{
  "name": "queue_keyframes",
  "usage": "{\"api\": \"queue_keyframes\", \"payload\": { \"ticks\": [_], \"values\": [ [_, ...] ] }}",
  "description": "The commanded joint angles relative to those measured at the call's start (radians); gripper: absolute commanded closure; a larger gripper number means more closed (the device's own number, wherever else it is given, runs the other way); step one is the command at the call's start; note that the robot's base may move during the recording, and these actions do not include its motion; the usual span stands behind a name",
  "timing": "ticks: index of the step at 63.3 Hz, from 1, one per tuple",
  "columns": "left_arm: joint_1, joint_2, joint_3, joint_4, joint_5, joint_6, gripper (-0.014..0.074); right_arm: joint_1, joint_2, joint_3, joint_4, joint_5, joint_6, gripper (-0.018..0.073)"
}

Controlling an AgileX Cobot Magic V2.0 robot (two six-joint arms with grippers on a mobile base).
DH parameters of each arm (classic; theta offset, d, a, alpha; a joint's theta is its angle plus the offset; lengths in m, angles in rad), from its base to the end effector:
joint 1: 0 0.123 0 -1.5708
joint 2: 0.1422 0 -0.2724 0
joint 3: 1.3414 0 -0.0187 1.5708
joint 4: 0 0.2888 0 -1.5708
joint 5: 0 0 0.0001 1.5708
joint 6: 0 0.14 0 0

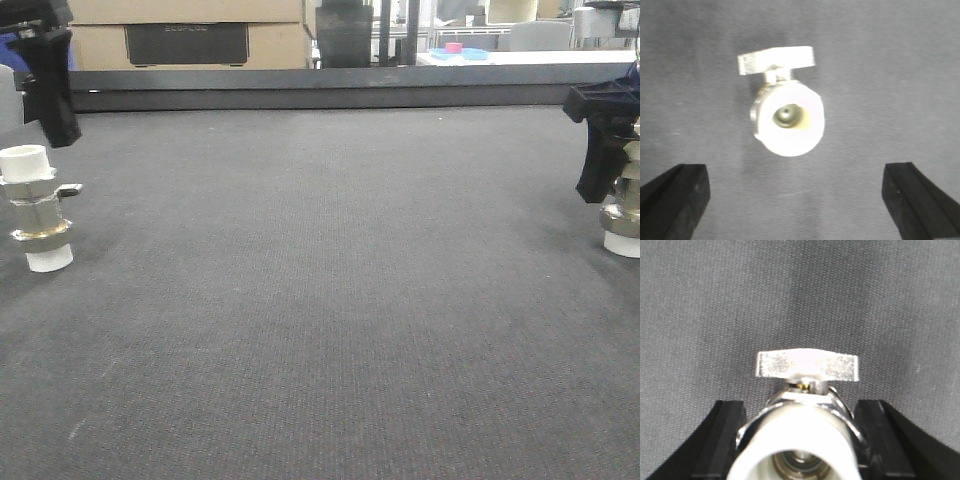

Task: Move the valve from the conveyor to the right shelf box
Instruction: 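Lift both held valves up off the conveyor belt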

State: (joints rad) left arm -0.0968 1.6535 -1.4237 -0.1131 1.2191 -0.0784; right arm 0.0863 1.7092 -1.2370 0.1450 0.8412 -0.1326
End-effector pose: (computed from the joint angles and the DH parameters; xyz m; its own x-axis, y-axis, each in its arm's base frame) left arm 0.3752 -0.0513 0.2299 -0.9804 -0.0219 -0.1960 0.0033 0.9918 -0.1275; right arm 0.3950 0.0493 0.1628 -0.9310 -0.1160 -0.3461 -0.1557 0.9838 0.0889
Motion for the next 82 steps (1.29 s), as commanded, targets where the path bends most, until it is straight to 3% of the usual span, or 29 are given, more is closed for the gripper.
{"api": "queue_keyframes", "payload": {
  "ticks": [1, 11, 29, 38, 60, 65, 69, 82],
  "values": [
    [0.005, 0.003, -0.009, -0.020, 0.002, -0.004, -0.0005, 0.002, -0.010, -0.010, -0.002, -0.011, -0.008, 0.0727],
    [0.005, 0.053, -0.009, -0.018, 0.001, -0.002, -0.0005, 0.002, -0.010, -0.010, -0.002, -0.022, -0.008, 0.0727],
    [0.005, 0.136, -0.009, 0.054, -0.085, 0.000, -0.0005, 0.002, -0.010, -0.010, -0.002, -0.037, -0.008, 0.0727],
    [0.005, 0.164, -0.009, 0.054, -0.138, 0.000, -0.0005, 0.002, -0.010, -0.010, -0.002, -0.039, -0.008, 0.0727],
    [0.005, 0.184, -0.009, 0.054, -0.132, 0.000, 0.0017, 0.002, -0.010, -0.010, -0.002, -0.039, -0.008, 0.0727],
    [0.005, 0.184, -0.009, 0.054, -0.132, 0.000, 0.0084, 0.002, -0.010, -0.010, -0.002, -0.039, -0.008, 0.0727],
    [0.005, 0.184, -0.009, 0.054, -0.132, 0.000, 0.0196, 0.002, -0.010, -0.010, -0.002, -0.039, -0.008, 0.0727],
    [0.005, 0.184, -0.009, 0.054, -0.135, 0.000, 0.0668, 0.002, -0.010, -0.010, -0.002, -0.035, -0.008, 0.0727]
  ]
}}
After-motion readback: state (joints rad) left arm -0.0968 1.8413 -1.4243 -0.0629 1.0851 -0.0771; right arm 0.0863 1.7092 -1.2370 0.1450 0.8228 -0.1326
